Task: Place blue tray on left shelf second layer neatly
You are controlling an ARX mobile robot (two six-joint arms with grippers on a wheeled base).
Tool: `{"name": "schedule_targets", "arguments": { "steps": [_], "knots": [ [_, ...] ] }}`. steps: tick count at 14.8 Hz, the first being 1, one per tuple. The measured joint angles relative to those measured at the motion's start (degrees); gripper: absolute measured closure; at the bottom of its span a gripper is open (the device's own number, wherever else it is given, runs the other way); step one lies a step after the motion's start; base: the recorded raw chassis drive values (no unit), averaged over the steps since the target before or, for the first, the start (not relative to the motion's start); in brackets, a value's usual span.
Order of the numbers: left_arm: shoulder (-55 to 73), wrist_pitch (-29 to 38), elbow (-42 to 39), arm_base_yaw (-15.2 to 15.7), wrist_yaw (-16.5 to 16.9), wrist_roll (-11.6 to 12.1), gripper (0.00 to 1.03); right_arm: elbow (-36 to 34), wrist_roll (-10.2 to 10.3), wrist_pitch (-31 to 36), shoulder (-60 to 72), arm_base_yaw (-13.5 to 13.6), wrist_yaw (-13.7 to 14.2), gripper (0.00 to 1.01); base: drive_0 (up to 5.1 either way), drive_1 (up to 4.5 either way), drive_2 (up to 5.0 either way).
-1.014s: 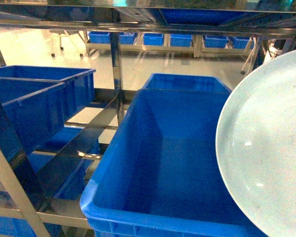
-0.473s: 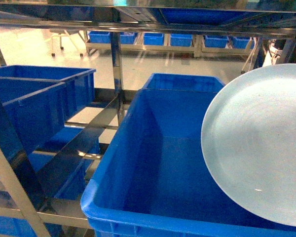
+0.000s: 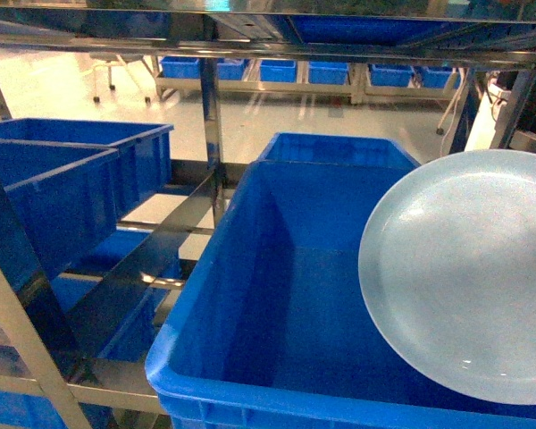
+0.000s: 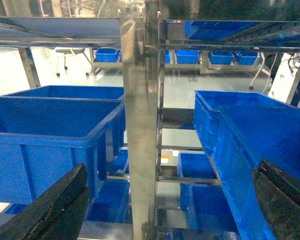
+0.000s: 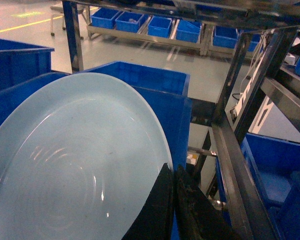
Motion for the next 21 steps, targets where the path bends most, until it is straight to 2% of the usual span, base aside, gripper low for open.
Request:
{"name": "schedule_targets", "arguments": {
  "steps": [5,8,12,17,21],
  "knots": [
    [0.0,0.0,0.0,0.0,0.0,0.0,0.05,5.9,-0.2,0.1,7.4,-0.3,-0.9,0.99,0.0,0.0,0.0],
    [0.0,0.0,0.0,0.0,0.0,0.0,0.05,9.9,-0.3,0.1,12.2,1.3,-2.2,0.99,0.0,0.0,0.0],
    [0.0,0.0,0.0,0.0,0.0,0.0,0.05,13.4,-1.2,0.0,16.7,5.0,-2.6,0.99,0.0,0.0,0.0],
    [0.0,0.0,0.0,0.0,0.0,0.0,0.05,15.7,-1.5,-0.5,24.4,5.7,-2.7,0.99,0.0,0.0,0.0],
    [0.0,0.0,0.0,0.0,0.0,0.0,0.05,15.9,-1.5,0.1,24.7,6.5,-3.1,0.99,0.0,0.0,0.0]
  ]
}}
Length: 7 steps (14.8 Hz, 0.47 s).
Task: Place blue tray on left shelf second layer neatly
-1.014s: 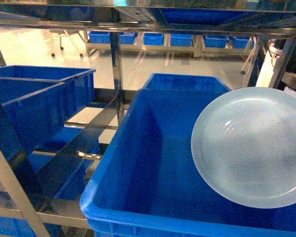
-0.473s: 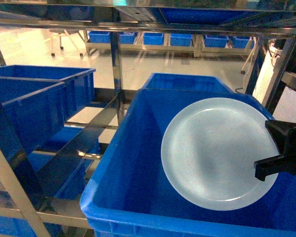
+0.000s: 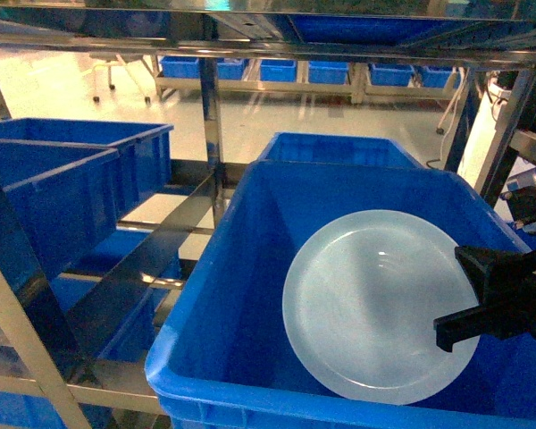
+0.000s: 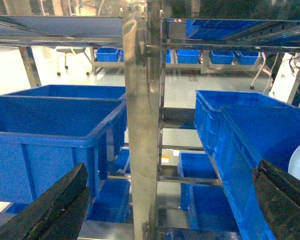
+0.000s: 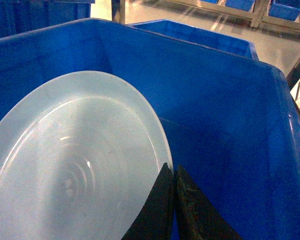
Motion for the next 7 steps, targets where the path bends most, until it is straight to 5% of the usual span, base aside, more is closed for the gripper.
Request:
{"name": "schedule_targets", "arguments": {
  "steps": [3,7],
  "knots": [
    [0.0,0.0,0.0,0.0,0.0,0.0,0.05,0.0,-0.3,0.0,0.3,0.0,0.2,0.99,0.0,0.0,0.0],
    [0.0,0.0,0.0,0.0,0.0,0.0,0.05,-0.4,-0.1,0.2,0.1,0.0,0.3,0.48,0.0,0.0,0.0]
  ]
}}
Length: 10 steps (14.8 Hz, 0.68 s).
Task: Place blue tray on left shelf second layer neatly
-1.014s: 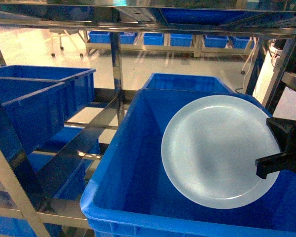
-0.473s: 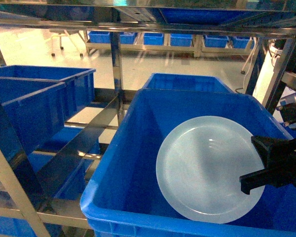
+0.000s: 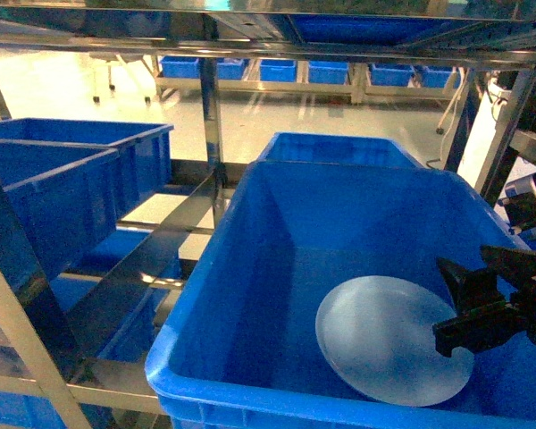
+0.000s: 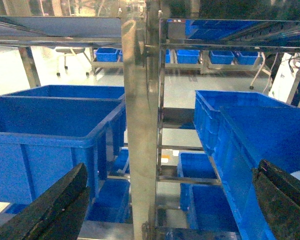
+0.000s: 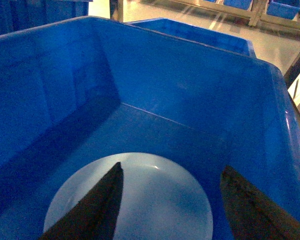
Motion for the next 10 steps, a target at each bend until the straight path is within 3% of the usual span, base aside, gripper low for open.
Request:
{"name": "schedule_targets", "arguments": {
  "steps": [3,4,10],
  "knots": [
    [0.0,0.0,0.0,0.0,0.0,0.0,0.05,-3.0,0.6,-0.1,-5.3,-0.1,0.7,0.1,0.0,0.0,0.0],
    [0.0,0.0,0.0,0.0,0.0,0.0,0.05,-4.3,0.9,0.0,-7.6,-0.1,0.9,0.01,0.0,0.0,0.0],
    [0.0,0.0,0.0,0.0,0.0,0.0,0.05,-10.8,2.1,0.0,-15.4,-1.3,1.1,0.03,0.0,0.0,0.0]
  ]
}}
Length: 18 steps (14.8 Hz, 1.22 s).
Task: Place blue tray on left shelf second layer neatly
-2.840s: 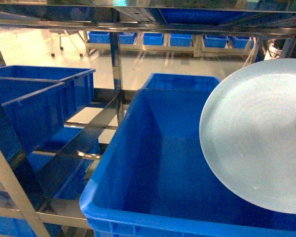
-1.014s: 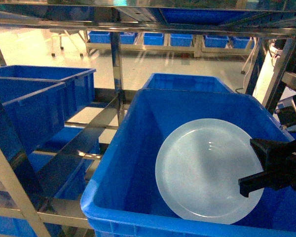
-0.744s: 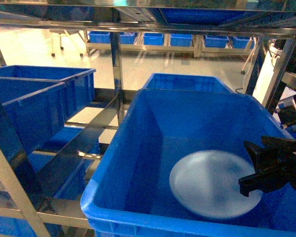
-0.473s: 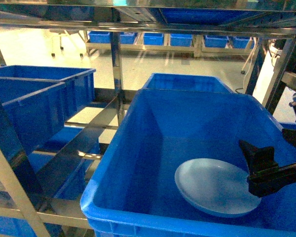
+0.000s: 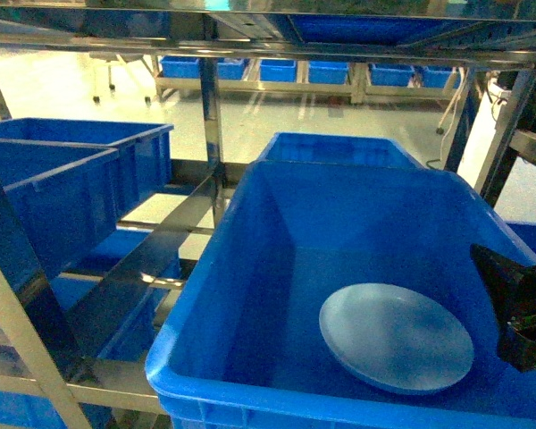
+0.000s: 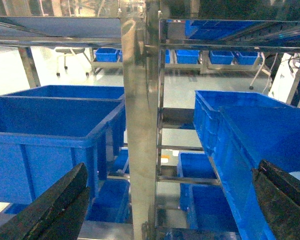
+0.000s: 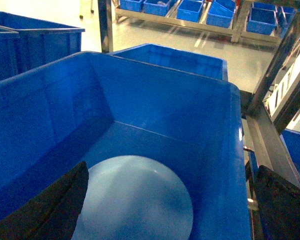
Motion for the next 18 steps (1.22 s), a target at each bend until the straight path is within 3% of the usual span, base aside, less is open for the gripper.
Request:
{"name": "schedule_targets", "arguments": {
  "steps": [7,13,14,15,16,17,18],
  "knots": [
    [0.0,0.0,0.0,0.0,0.0,0.0,0.05,-9.0,0.4,0.0,-16.0,-0.8,0.7,0.03,0.0,0.0,0.0],
    [0.0,0.0,0.0,0.0,0.0,0.0,0.05,-14.5,0.4,-12.5,-35.3,-1.8,0.1,0.03,0.0,0.0,0.0],
    [0.0,0.0,0.0,0.0,0.0,0.0,0.05,-16.2,0.4,-18.8,-42.7,-1.9,-0.3,0.03,0.0,0.0,0.0],
    [0.0,0.0,0.0,0.0,0.0,0.0,0.05,-16.3,0.4,-40.2,-65.6,-4.7,-2.9,0.03,0.0,0.0,0.0],
    [0.0,0.0,0.0,0.0,0.0,0.0,0.05,-16.3,0.7,-62.8,-87.1,-9.6,-5.6,0.03,0.0,0.0,0.0],
    [0.0,0.0,0.0,0.0,0.0,0.0,0.05,-16.3,1.1,-74.4,-100.3,-12.6,-7.8,0.03,0.0,0.0,0.0],
    [0.0,0.0,0.0,0.0,0.0,0.0,0.05,-16.3,2.8,-74.0,-100.4,-10.0,1.4,0.23,0.0,0.0,0.0]
  ]
}}
